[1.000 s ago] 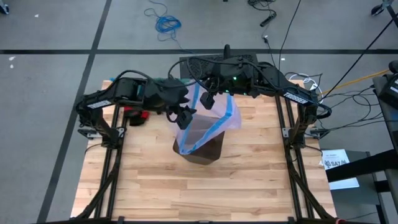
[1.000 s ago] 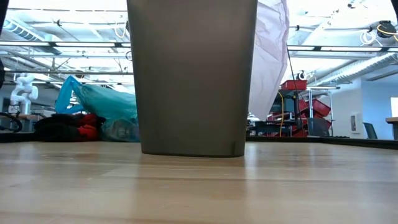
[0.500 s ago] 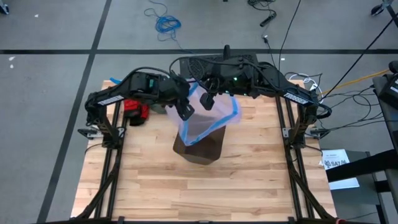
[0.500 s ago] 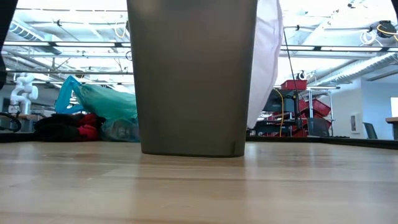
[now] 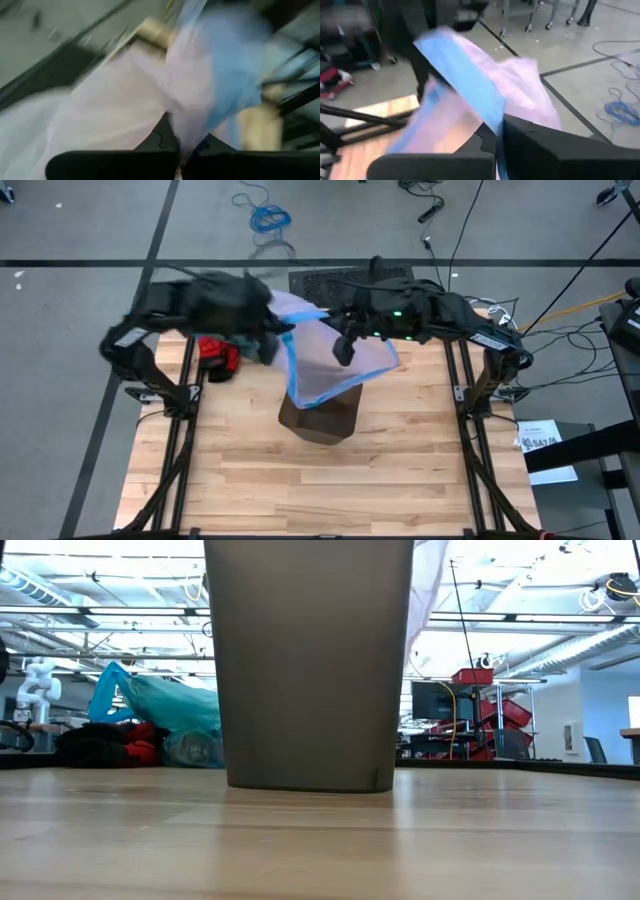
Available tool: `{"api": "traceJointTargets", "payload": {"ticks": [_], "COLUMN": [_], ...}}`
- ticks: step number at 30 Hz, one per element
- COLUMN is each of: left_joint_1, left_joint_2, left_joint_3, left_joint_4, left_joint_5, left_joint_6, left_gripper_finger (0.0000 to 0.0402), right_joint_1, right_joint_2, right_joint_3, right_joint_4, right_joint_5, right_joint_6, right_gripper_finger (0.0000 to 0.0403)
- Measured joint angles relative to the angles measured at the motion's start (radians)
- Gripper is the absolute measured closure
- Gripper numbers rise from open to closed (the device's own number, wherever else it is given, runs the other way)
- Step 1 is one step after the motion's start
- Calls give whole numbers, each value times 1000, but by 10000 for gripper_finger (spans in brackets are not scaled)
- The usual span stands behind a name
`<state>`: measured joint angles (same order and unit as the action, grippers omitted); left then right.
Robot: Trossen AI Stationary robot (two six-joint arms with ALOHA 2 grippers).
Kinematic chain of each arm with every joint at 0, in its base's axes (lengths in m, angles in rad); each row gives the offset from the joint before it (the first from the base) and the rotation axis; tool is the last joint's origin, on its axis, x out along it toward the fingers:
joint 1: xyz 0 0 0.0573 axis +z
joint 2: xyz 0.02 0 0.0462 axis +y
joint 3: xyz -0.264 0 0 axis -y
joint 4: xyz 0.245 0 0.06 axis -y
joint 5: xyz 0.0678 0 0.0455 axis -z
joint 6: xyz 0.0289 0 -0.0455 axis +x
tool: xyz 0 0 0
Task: Place trash/remove bag and relplace
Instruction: Insert the new pink trash bag into the black trash bin
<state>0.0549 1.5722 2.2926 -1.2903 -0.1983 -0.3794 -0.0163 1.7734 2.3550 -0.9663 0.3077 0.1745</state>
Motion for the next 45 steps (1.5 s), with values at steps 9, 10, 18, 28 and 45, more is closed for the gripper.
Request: {"api": "traceJointTargets", "payload": {"ticks": [9, 10, 18, 28, 45], "left_joint_1": [-22, -22, -38, -52, -52], "left_joint_2": [-78, -71, -42, -48, -48], "left_joint_3": [17, 17, 15, 15, 15], "left_joint_4": [348, 349, 372, 399, 431], "left_joint_5": [144, 150, 195, 225, 193], "left_joint_6": [142, 157, 186, 233, 174], "left_gripper_finger": [394, 396, 400, 401, 401], "right_joint_1": [39, 40, 57, 64, 114], "right_joint_2": [-40, -40, -43, -68, -136], "right_joint_3": [0, 0, 0, 1, 2], "right_joint_4": [86, 92, 83, 70, 12], "right_joint_5": [-1, -1, 0, -17, -249], "right_joint_6": [23, 23, 21, 47, 25], "right_gripper_finger": [403, 403, 382, 246, 202]}}
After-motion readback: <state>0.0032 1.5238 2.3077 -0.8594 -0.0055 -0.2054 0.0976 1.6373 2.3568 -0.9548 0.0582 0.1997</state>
